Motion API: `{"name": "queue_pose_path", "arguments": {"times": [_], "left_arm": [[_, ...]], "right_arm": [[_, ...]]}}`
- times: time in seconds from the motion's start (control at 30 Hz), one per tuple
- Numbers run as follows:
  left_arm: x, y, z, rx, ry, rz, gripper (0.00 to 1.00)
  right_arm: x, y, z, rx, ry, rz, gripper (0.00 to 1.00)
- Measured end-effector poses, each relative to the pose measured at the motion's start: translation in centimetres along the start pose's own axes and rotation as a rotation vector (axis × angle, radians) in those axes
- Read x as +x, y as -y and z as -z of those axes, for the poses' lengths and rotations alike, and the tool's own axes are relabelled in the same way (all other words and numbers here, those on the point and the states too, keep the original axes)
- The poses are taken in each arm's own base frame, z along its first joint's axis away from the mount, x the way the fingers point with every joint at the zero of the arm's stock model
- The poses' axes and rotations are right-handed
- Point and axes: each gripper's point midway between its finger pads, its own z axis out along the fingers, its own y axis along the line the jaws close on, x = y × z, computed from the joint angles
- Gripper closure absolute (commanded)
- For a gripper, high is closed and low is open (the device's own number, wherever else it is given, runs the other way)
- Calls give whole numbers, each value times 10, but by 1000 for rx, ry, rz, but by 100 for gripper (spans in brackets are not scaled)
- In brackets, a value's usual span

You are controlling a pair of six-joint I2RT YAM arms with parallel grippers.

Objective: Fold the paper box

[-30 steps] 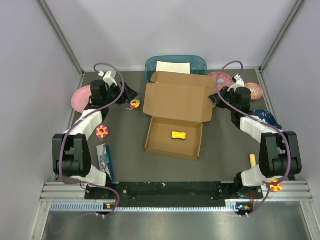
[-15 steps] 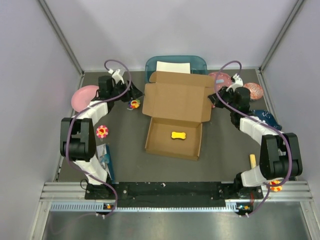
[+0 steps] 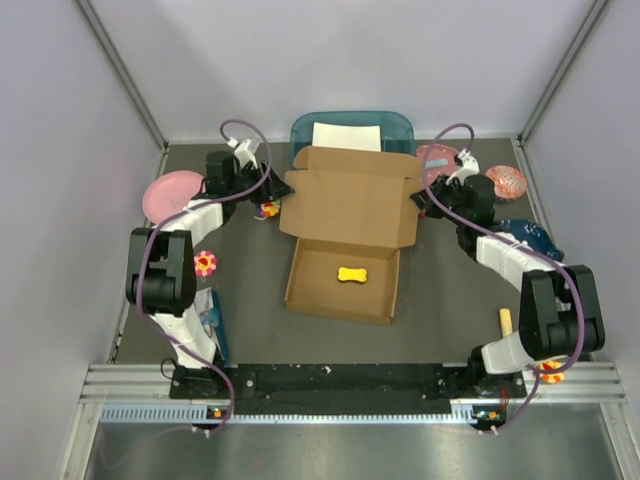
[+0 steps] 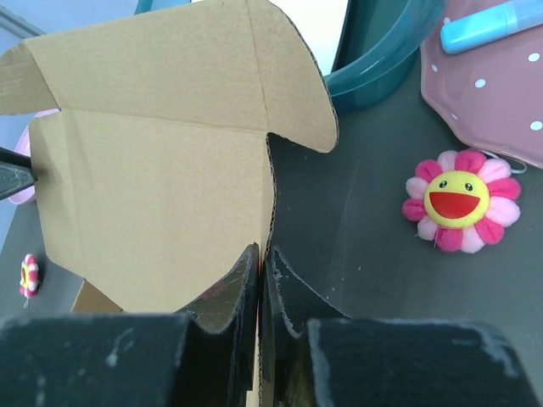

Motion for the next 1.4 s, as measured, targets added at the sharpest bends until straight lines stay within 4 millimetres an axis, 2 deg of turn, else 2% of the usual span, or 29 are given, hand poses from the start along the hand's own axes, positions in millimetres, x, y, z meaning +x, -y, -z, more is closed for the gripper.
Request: {"name": "queue_pose_path", "arguments": {"times": [0.13, 0.33, 0.5, 0.67, 0.83, 1.1, 1.4], "left_arm": [[0, 0, -1, -1, 2, -14, 69], [6, 7, -3, -9, 15, -41, 84], [16, 28, 5, -26, 68, -92, 97], [21, 48, 21, -80, 182, -136, 100], [30, 60, 34, -144, 292, -151, 100], [38, 81, 33, -262, 416, -203, 100], [48, 95, 41, -406, 549, -263, 100]], "right_arm": [[0, -2, 1, 3, -2, 7, 95], [0, -11, 7, 15, 0, 38, 96], [-1, -21, 15, 51, 13, 90, 100], [-5, -29, 26, 110, 43, 135, 100], [-5, -38, 36, 168, 82, 172, 100], [14, -30, 45, 334, 105, 231, 100], [18, -34, 50, 417, 154, 233, 100]]}}
